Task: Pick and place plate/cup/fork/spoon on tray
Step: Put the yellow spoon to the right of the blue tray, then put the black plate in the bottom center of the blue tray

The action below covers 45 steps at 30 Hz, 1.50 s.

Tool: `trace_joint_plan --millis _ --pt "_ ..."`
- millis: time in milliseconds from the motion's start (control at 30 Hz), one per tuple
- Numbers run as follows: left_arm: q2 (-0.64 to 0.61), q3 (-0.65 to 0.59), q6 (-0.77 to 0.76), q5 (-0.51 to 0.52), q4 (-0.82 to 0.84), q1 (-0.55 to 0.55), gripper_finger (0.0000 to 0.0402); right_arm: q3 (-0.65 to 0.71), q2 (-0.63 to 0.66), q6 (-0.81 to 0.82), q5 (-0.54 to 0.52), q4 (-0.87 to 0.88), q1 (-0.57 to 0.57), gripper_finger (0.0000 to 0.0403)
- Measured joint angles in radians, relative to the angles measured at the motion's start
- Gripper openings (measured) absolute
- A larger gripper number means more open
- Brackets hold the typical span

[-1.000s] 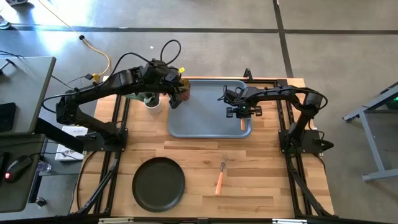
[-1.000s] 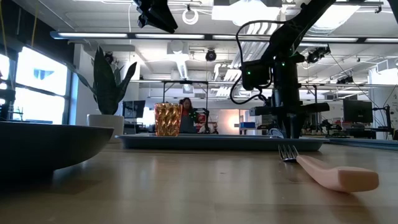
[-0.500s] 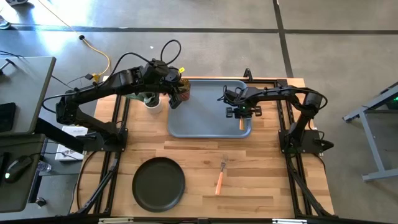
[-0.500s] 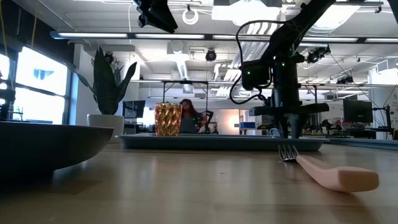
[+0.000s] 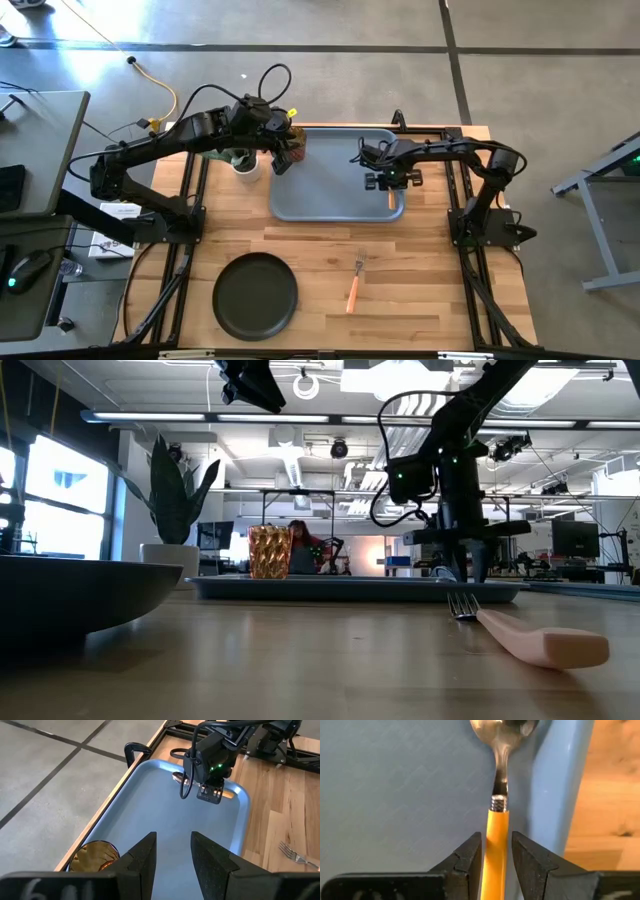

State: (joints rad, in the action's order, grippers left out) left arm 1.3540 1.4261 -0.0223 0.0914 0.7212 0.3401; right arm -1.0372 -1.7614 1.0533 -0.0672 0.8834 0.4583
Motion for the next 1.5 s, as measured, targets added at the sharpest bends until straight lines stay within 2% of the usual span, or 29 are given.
trace_joint_plan --millis 433,600,767,1200,1500 --pt "0.0 0.0 -0.01 0.0 0.001 0.0 0.011 -0.084 0.001 -0.055 -0.01 0.032 -0.001 0.0099" --pt "0.0 0.0 -0.01 -0.005 0.049 0.0 0.011 -0.175 0.001 -0.135 -0.014 0.088 -0.008 0.0099" --pt "-0.002 0.001 -0.002 -0.005 0.117 0.0 0.011 -0.3 0.001 -0.208 -0.069 0.174 -0.058 0.0099" --pt "-0.021 0.237 -0.022 -0.009 0.505 -0.014 0.011 -0.589 0.001 -0.219 -0.201 0.256 -0.253 0.0099" --pt "-0.065 0.237 -0.118 -0.055 0.712 -0.111 0.011 -0.713 0.001 -0.218 -0.235 0.311 -0.37 0.0099"
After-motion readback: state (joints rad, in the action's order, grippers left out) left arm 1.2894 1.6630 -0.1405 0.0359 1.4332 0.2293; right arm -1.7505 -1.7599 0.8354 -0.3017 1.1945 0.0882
